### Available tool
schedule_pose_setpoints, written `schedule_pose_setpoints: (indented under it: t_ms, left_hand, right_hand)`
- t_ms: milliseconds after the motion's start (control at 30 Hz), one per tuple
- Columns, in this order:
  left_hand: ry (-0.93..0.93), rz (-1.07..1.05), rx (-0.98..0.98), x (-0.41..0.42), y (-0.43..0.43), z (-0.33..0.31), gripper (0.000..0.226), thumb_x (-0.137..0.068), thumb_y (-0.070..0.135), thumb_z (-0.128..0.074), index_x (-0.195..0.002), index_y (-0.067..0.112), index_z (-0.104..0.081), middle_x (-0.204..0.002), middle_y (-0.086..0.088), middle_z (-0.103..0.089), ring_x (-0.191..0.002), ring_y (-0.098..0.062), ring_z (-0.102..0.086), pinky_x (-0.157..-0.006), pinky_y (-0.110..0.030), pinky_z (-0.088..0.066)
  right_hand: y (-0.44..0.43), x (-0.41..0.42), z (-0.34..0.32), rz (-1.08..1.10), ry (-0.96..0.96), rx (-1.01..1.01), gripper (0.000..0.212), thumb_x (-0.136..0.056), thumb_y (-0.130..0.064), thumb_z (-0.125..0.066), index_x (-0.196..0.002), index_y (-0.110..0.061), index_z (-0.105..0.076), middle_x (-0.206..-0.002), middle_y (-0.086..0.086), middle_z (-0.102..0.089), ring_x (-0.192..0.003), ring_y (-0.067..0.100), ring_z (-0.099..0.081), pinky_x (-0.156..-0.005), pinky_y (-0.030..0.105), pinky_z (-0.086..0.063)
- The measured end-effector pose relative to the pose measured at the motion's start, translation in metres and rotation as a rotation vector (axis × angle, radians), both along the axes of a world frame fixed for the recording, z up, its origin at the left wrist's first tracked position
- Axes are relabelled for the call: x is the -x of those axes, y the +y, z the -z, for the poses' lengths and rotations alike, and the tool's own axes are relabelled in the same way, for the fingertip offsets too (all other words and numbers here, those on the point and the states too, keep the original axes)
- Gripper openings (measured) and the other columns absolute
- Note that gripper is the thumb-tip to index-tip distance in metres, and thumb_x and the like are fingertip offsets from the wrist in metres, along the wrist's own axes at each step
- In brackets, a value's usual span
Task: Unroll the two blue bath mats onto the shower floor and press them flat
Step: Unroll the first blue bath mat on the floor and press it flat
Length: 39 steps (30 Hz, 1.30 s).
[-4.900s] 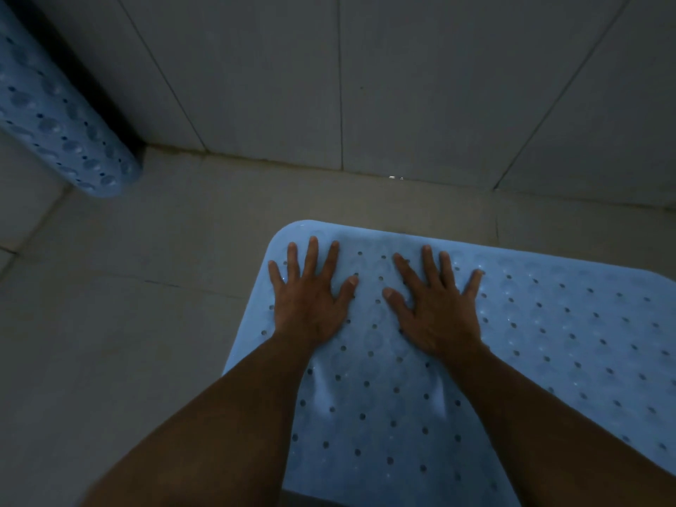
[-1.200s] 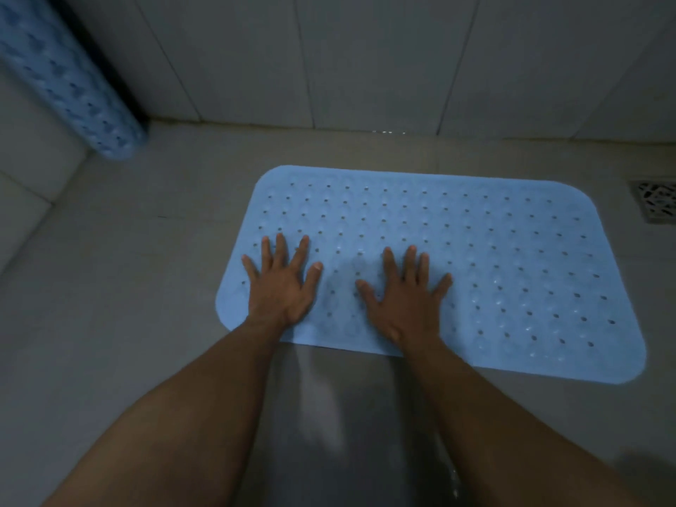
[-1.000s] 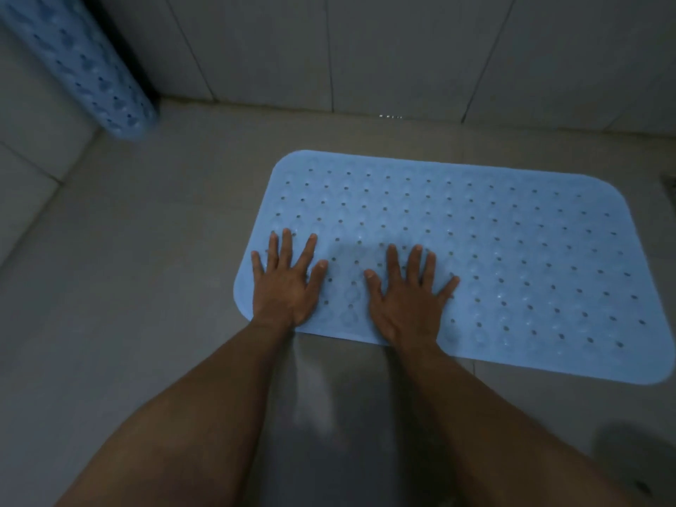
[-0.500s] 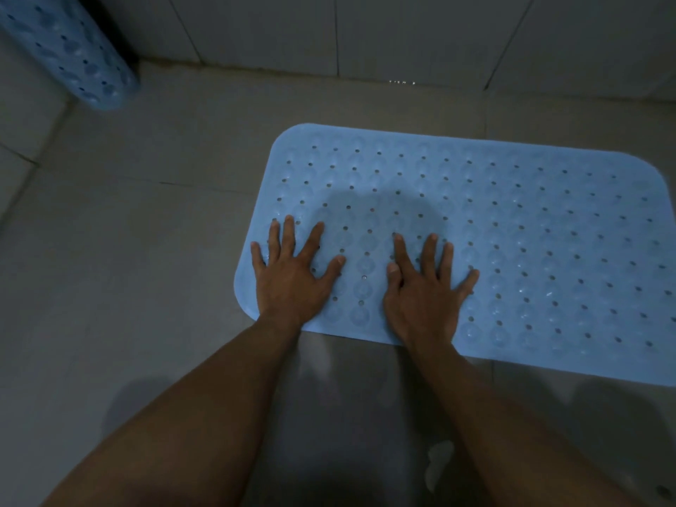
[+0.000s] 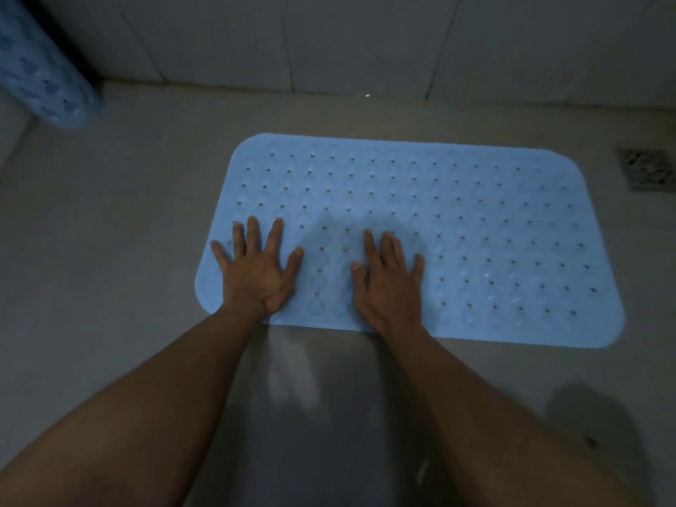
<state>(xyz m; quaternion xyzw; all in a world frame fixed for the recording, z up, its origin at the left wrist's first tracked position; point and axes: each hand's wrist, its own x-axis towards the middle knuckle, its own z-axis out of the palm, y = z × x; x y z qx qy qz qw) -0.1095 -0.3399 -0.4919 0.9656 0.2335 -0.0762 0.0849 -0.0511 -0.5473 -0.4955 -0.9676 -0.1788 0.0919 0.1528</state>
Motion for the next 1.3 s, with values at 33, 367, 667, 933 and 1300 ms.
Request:
schedule_pose_setpoints:
  t_ms: [33, 367, 667, 933, 1300]
  left_hand:
    - [-0.052, 0.024, -0.018, -0.003, -0.009, -0.001, 0.074, -0.093, 0.072, -0.01, -0.158, 0.035, -0.006, -0.166, -0.01, -0.002, -0.152, -0.031, 0.005, -0.116, -0.065, 0.005]
    - [-0.122, 0.345, -0.007, -0.086, -0.192, 0.004, 0.071, -0.092, 0.07, -0.007, -0.156, 0.041, -0.016, -0.166, -0.008, -0.008, -0.151, -0.036, 0.006, -0.108, -0.075, 0.008]
    - [-0.073, 0.199, 0.024, -0.105, -0.262, 0.015, 0.066, -0.092, 0.074, -0.007, -0.154, 0.05, -0.007, -0.167, -0.001, 0.003, -0.15, -0.035, 0.013, -0.107, -0.076, 0.009]
    - [-0.036, 0.183, -0.032, -0.11, -0.262, 0.014, 0.068, -0.092, 0.078, -0.013, -0.153, 0.051, -0.003, -0.167, -0.001, 0.005, -0.151, -0.035, 0.013, -0.109, -0.076, 0.002]
    - [-0.037, 0.183, -0.07, -0.112, -0.265, 0.01, 0.07, -0.092, 0.077, -0.023, -0.154, 0.046, -0.016, -0.167, -0.002, -0.005, -0.152, -0.035, 0.005, -0.107, -0.077, -0.003]
  right_hand:
    - [-0.014, -0.004, -0.003, -0.022, 0.004, -0.067, 0.064, -0.097, -0.048, -0.023, -0.157, -0.025, -0.019, -0.163, 0.011, -0.019, -0.151, 0.023, -0.016, -0.12, 0.048, -0.004]
    - [-0.213, -0.086, -0.016, 0.107, -0.014, 0.143, 0.063, -0.102, -0.05, -0.026, -0.158, -0.023, -0.015, -0.164, 0.016, -0.005, -0.152, 0.03, -0.004, -0.12, 0.054, -0.002]
    - [-0.265, -0.092, 0.01, 0.106, -0.023, 0.234, 0.062, -0.099, -0.063, -0.016, -0.156, -0.042, 0.0, -0.166, 0.003, 0.005, -0.152, 0.024, 0.007, -0.119, 0.06, 0.003]
    - [-0.265, -0.097, 0.013, 0.137, 0.0, 0.19, 0.054, -0.101, -0.054, -0.016, -0.154, -0.045, -0.011, -0.166, 0.001, -0.005, -0.153, 0.023, 0.003, -0.119, 0.06, 0.001]
    - [-0.262, -0.096, 0.011, 0.138, -0.027, 0.155, 0.053, -0.102, -0.048, -0.026, -0.154, -0.04, -0.022, -0.165, 0.008, -0.014, -0.152, 0.032, -0.006, -0.116, 0.066, -0.004]
